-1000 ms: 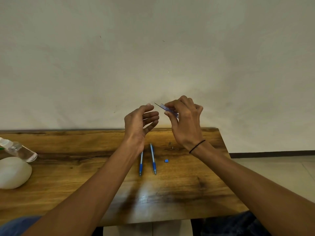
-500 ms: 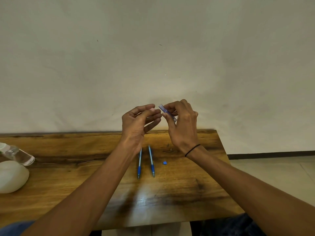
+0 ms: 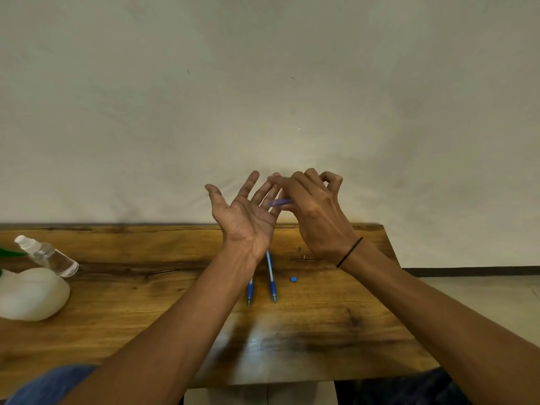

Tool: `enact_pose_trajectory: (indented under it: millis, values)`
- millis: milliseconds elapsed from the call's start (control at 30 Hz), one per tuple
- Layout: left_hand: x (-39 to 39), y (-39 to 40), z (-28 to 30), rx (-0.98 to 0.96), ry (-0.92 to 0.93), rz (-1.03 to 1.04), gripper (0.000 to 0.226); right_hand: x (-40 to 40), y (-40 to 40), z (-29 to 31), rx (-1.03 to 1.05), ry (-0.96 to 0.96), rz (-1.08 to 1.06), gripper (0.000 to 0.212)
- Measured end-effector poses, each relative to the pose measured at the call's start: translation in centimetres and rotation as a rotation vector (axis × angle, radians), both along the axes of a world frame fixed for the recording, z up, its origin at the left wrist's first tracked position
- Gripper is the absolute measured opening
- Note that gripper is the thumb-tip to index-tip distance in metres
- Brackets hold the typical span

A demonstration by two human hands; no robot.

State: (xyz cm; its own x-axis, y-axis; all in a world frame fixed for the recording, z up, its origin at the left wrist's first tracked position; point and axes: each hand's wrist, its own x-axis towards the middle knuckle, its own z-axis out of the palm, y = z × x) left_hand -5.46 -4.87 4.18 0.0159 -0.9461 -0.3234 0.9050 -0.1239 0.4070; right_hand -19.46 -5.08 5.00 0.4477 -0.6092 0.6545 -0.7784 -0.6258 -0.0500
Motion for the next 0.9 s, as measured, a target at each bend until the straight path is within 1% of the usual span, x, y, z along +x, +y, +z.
enact_pose_trajectory:
  millis: [67, 100, 200, 233, 300, 333, 433, 533, 667, 833, 900]
  values:
    - [-0.16, 0.11, 0.17, 0.002, -0.009, -0.008, 0.098, -0.08, 0.04, -0.01, -0.02, 0.027, 0.048, 0.036]
    - [-0.24, 0.16, 0.25, 0.006, -0.019, -0.012, 0.099, -0.09, 0.09, 0.02, -0.019, 0.035, 0.06, 0.037]
    - [-0.35, 0.3, 0.46, 0.024, -0.036, -0.006, 0.099, 0.12, 0.17, 0.14, 0.011, 0.044, 0.05, 0.056]
    - [-0.33, 0.34, 0.51, 0.029, -0.038, 0.0, 0.099, 0.09, 0.14, 0.15, 0.015, 0.054, 0.055, 0.055]
    - [-0.3, 0.44, 0.62, 0.035, -0.042, 0.006, 0.1, -0.07, 0.16, 0.21, 0.015, 0.085, 0.073, 0.041]
    - [-0.3, 0.51, 0.71, 0.039, -0.045, 0.008, 0.1, -0.12, 0.21, 0.29, 0.014, 0.092, 0.073, 0.038]
    - [-0.39, 0.71, 1.03, 0.037, -0.049, 0.009, 0.101, -0.06, 0.39, 0.54, 0.024, 0.108, 0.073, 0.039]
    - [-0.46, 0.82, 1.05, 0.029, -0.051, -0.004, 0.101, -0.11, 0.49, 0.59, 0.03, 0.131, 0.085, 0.031]
    - [-0.48, 0.6, 0.63, 0.014, -0.045, -0.009, 0.1, 0.03, 0.57, 0.57, 0.046, 0.113, 0.07, 0.038]
    - [-0.45, 0.42, 0.48, 0.006, -0.038, -0.014, 0.097, -0.29, 0.47, 0.4, 0.086, 0.061, 0.053, 0.039]
    - [-0.25, 0.26, 0.59, 0.013, -0.12, -0.011, 0.088, -0.32, 0.39, 0.32, 0.106, 0.041, 0.013, 0.039]
